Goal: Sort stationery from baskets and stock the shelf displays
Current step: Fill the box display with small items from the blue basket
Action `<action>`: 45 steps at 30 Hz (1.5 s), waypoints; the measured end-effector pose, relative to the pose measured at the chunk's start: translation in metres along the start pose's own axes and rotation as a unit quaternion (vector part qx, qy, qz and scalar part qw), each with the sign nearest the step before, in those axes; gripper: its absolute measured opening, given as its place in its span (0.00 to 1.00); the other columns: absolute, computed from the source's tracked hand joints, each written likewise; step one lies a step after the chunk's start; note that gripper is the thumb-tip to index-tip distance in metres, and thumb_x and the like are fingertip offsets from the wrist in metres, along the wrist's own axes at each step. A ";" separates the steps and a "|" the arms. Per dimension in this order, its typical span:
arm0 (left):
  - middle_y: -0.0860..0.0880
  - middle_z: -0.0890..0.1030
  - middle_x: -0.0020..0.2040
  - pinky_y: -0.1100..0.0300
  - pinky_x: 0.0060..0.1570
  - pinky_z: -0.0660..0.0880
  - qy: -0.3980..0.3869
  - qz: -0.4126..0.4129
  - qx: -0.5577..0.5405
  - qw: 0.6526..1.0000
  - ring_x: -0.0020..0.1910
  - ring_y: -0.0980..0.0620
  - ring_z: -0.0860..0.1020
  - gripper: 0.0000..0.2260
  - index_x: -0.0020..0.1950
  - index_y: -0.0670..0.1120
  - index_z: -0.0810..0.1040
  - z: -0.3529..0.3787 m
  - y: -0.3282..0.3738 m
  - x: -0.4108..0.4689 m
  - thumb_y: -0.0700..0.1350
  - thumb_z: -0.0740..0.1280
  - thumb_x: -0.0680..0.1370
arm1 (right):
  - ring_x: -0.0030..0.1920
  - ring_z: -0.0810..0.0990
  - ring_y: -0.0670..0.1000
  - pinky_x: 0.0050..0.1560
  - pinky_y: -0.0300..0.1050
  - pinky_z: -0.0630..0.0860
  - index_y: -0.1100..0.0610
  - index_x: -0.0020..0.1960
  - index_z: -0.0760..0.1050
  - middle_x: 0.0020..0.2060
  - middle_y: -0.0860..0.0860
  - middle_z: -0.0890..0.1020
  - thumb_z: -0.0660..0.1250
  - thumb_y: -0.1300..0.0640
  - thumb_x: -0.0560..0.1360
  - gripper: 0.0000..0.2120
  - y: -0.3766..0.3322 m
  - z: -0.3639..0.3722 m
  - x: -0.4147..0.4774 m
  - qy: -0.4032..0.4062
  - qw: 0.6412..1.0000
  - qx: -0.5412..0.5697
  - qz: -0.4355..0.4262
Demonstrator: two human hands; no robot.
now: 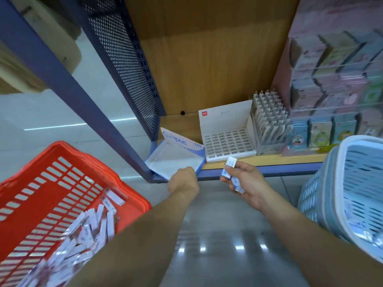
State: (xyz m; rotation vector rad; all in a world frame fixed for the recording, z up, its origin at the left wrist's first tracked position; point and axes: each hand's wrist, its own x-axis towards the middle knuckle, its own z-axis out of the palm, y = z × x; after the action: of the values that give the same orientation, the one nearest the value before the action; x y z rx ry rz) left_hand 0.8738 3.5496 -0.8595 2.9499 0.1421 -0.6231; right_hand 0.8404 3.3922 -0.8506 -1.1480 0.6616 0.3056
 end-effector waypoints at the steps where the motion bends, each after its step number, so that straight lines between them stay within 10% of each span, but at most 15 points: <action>1: 0.43 0.74 0.65 0.52 0.59 0.72 -0.002 -0.006 -0.002 1.000 0.65 0.43 0.73 0.15 0.65 0.44 0.72 0.005 -0.004 -0.005 0.39 0.61 0.78 | 0.36 0.82 0.50 0.23 0.36 0.69 0.58 0.53 0.78 0.39 0.54 0.82 0.68 0.63 0.77 0.05 0.003 0.001 0.000 -0.011 1.000 -0.016 0.006; 17: 0.47 0.82 0.54 0.54 0.52 0.74 -0.010 0.210 -0.134 0.969 0.56 0.43 0.78 0.12 0.59 0.52 0.78 0.053 0.009 -0.047 0.48 0.65 0.76 | 0.32 0.71 0.51 0.29 0.41 0.59 0.55 0.38 0.78 0.32 0.53 0.80 0.71 0.59 0.75 0.07 0.039 -0.011 0.018 0.000 0.978 -0.205 -0.030; 20: 0.49 0.83 0.52 0.57 0.54 0.73 0.063 0.142 -0.284 0.946 0.53 0.47 0.79 0.11 0.59 0.51 0.79 0.044 0.007 -0.043 0.48 0.66 0.77 | 0.38 0.77 0.52 0.42 0.49 0.76 0.59 0.44 0.80 0.37 0.54 0.81 0.71 0.63 0.75 0.02 0.041 -0.021 0.026 0.028 0.958 -0.271 -0.090; 27: 0.48 0.77 0.50 0.53 0.49 0.75 0.026 -0.059 -0.596 0.800 0.42 0.45 0.79 0.20 0.65 0.49 0.66 0.025 -0.008 -0.006 0.30 0.58 0.77 | 0.37 0.75 0.45 0.42 0.40 0.68 0.54 0.46 0.77 0.38 0.44 0.78 0.70 0.59 0.75 0.03 0.028 -0.054 0.031 0.022 0.877 -0.465 -0.120; 32: 0.43 0.78 0.60 0.51 0.54 0.72 0.109 -0.087 -0.399 0.906 0.57 0.39 0.76 0.16 0.67 0.46 0.67 0.023 -0.023 0.007 0.41 0.62 0.79 | 0.47 0.77 0.53 0.49 0.44 0.72 0.54 0.50 0.78 0.46 0.51 0.81 0.69 0.57 0.76 0.04 0.011 -0.053 0.030 -0.008 0.858 -0.500 -0.118; 36: 0.45 0.75 0.65 0.55 0.54 0.69 0.013 -0.097 -0.295 0.951 0.63 0.43 0.74 0.21 0.69 0.46 0.69 0.023 -0.035 0.015 0.51 0.66 0.78 | 0.52 0.79 0.55 0.54 0.46 0.74 0.56 0.53 0.79 0.50 0.52 0.82 0.69 0.57 0.76 0.06 0.007 -0.051 0.036 -0.011 0.865 -0.489 -0.109; 45: 0.49 0.80 0.55 0.58 0.47 0.72 0.033 -0.063 -0.261 0.963 0.53 0.45 0.77 0.16 0.63 0.51 0.74 0.017 -0.027 0.033 0.42 0.62 0.76 | 0.53 0.80 0.55 0.50 0.43 0.73 0.61 0.57 0.78 0.52 0.56 0.82 0.68 0.57 0.77 0.11 -0.010 -0.023 0.077 0.077 0.881 -0.442 -0.149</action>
State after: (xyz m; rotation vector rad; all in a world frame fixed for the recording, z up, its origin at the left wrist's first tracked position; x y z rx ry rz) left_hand 0.8944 3.5765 -0.8911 2.4615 0.4317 -0.4199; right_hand 0.8977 3.3590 -0.8969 -2.1469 0.4660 0.2548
